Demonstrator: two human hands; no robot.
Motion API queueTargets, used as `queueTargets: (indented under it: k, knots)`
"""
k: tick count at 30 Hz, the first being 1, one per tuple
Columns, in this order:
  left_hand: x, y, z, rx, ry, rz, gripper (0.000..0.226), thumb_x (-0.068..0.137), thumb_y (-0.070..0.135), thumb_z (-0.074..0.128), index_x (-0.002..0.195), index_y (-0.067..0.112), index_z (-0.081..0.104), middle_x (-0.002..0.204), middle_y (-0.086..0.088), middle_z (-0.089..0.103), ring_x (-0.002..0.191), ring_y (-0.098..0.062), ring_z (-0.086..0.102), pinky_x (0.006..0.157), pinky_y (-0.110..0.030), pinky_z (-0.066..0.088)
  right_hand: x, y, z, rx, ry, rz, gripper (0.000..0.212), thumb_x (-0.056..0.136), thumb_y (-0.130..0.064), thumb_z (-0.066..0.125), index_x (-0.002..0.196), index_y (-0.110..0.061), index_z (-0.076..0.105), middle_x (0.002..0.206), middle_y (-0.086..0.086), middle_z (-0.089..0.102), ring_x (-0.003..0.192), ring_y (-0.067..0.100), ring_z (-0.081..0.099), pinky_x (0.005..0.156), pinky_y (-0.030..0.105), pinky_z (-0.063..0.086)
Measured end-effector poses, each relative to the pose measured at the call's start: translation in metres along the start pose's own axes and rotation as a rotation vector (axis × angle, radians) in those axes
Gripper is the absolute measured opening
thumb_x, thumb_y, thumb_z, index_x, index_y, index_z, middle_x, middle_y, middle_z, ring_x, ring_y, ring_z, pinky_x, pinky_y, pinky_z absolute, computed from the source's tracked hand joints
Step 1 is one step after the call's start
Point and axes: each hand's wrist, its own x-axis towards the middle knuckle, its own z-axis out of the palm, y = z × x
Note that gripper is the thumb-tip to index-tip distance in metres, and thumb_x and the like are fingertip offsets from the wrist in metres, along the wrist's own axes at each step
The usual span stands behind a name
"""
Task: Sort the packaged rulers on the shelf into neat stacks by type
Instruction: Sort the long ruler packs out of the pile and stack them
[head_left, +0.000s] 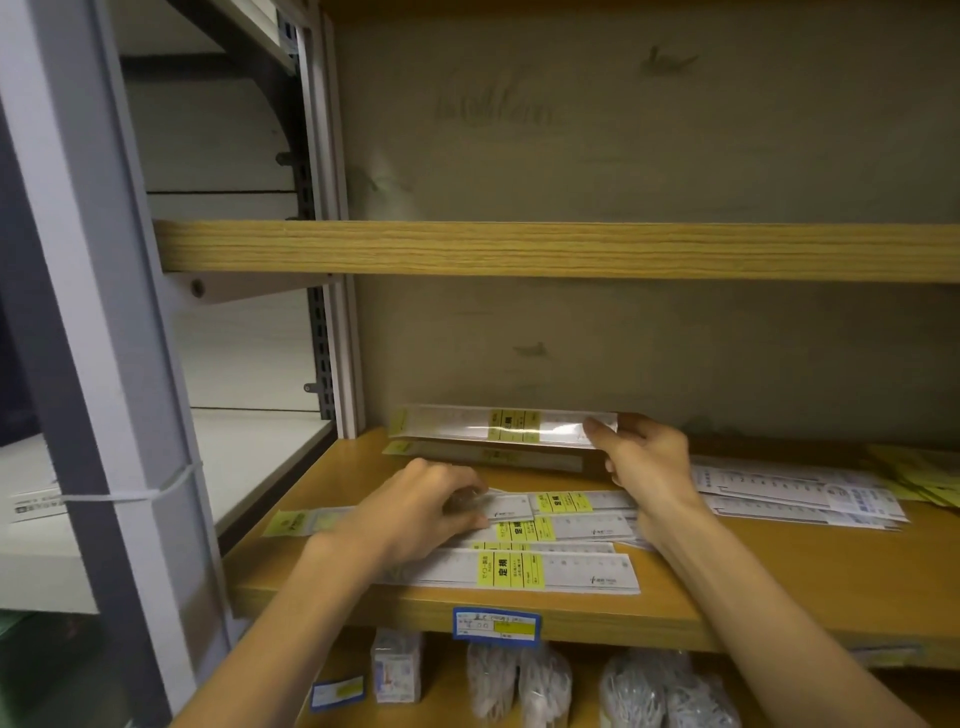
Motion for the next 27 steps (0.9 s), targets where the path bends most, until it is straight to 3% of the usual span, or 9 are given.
queueTargets:
  k: [6, 9, 15, 19, 22, 27]
  knots:
    - [0.005, 0.001, 0.005, 0.117, 0.048, 0.069, 0.03, 0.094, 0.029, 0.055, 0.124, 0.028, 0.057, 0.113, 0.008, 0.064, 0.099, -0.008, 0.059, 0.084, -0.029, 0.052, 0.005, 0.002, -0.008, 0.004, 0.041, 0.031, 0.021, 0.085, -0.017, 0.072, 0.104, -0.014, 0.065, 0.07, -0.006, 0.056, 0.064, 0.01, 0.048, 0.069, 0.025, 0.041]
    - [0.007, 0.004, 0.007, 0.167, 0.113, 0.112, 0.028, 0.095, 0.026, 0.054, 0.122, 0.03, 0.054, 0.112, 0.007, 0.062, 0.098, -0.013, 0.06, 0.082, -0.032, 0.053, 0.008, 0.002, -0.014, 0.005, 0.057, 0.039, 0.014, 0.086, -0.017, 0.072, 0.098, -0.017, 0.066, 0.073, -0.001, 0.059, 0.065, 0.012, 0.049, 0.072, 0.029, 0.043]
    - [0.018, 0.014, 0.008, 0.208, 0.28, 0.281, 0.031, 0.09, 0.017, 0.061, 0.12, 0.023, 0.06, 0.11, 0.008, 0.062, 0.091, -0.011, 0.062, 0.073, -0.017, 0.044, 0.024, 0.0, -0.02, 0.032, 0.165, 0.112, 0.023, 0.083, -0.016, 0.073, 0.1, -0.007, 0.06, 0.07, 0.006, 0.048, 0.058, 0.013, 0.041, 0.055, 0.025, 0.037]
    - [0.031, 0.017, 0.009, 0.252, 0.32, 0.389, 0.037, 0.083, 0.006, 0.068, 0.117, 0.019, 0.062, 0.106, 0.001, 0.066, 0.089, -0.015, 0.065, 0.07, -0.026, 0.056, 0.039, -0.005, -0.01, 0.099, 0.193, 0.064, 0.027, 0.081, -0.013, 0.075, 0.104, -0.01, 0.061, 0.083, 0.004, 0.06, 0.066, 0.012, 0.049, 0.071, 0.028, 0.043]
    - [0.041, 0.015, 0.008, 0.294, 0.352, 0.428, 0.038, 0.081, 0.003, 0.07, 0.115, 0.017, 0.063, 0.102, -0.002, 0.066, 0.085, -0.019, 0.065, 0.065, -0.032, 0.058, 0.049, -0.009, 0.0, 0.111, 0.184, 0.035, 0.022, 0.081, -0.014, 0.075, 0.101, -0.013, 0.065, 0.089, 0.005, 0.064, 0.071, 0.014, 0.053, 0.065, 0.024, 0.043]
    - [0.042, 0.005, 0.017, 0.34, 0.391, 0.471, 0.041, 0.079, 0.008, 0.073, 0.116, 0.017, 0.06, 0.101, -0.005, 0.066, 0.083, -0.02, 0.064, 0.065, -0.034, 0.057, 0.064, -0.006, 0.011, 0.119, 0.205, -0.016, 0.019, 0.081, -0.016, 0.076, 0.093, -0.023, 0.063, 0.101, 0.002, 0.065, 0.087, 0.02, 0.057, 0.069, 0.027, 0.045]
